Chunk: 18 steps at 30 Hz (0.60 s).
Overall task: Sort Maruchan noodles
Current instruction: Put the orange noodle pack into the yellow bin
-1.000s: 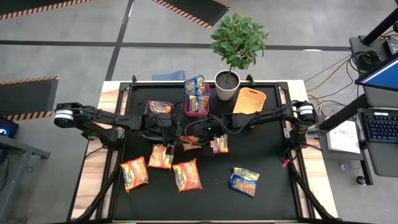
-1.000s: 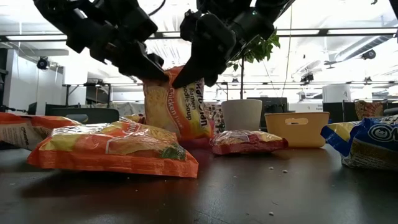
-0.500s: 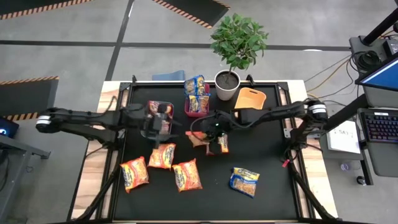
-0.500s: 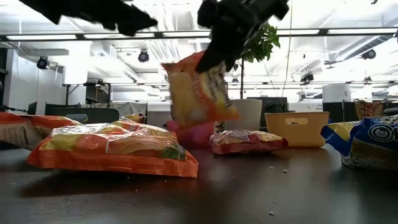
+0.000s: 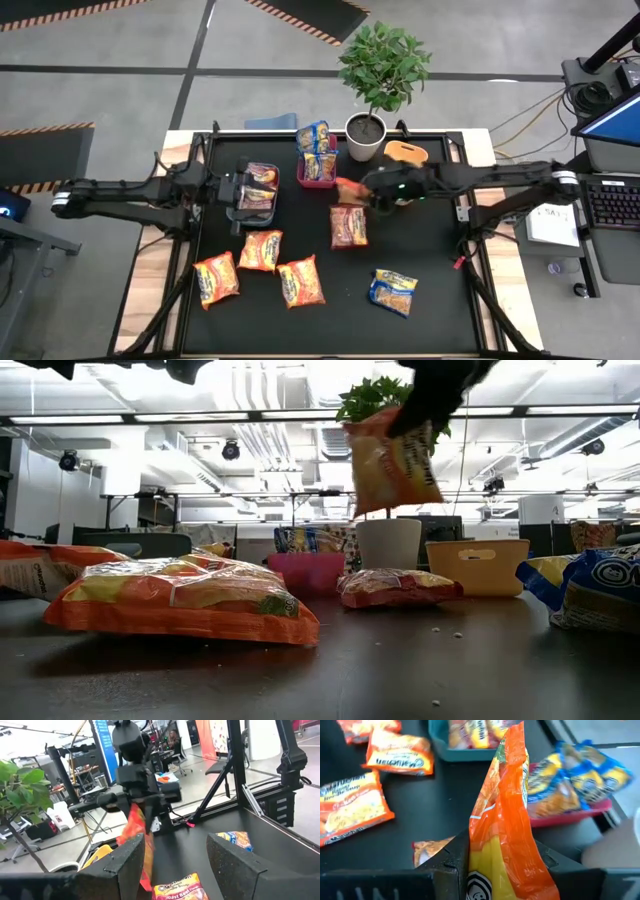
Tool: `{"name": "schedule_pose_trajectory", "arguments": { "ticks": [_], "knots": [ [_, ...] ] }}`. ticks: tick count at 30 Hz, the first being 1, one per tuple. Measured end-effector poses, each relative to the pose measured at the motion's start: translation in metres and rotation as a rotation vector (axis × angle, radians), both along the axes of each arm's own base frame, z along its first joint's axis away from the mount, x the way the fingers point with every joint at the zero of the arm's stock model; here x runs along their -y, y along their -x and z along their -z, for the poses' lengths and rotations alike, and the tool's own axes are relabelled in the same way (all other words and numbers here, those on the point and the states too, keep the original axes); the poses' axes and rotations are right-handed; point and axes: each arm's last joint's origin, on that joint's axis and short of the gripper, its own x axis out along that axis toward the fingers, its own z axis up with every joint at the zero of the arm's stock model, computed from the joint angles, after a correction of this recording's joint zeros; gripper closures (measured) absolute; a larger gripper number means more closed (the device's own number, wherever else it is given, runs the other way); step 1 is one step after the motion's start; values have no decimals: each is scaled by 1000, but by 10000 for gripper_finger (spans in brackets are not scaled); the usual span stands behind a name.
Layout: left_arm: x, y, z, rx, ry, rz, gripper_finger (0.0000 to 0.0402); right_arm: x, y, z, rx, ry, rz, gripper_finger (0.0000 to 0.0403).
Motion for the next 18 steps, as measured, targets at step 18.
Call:
{"name": "schedule_pose_trajectory", "arguments": {
  "ticks": [18],
  "knots": [
    [0,-6,4,-20,-19,0,205,54,117,35,20,104,333,293]
  ]
}}
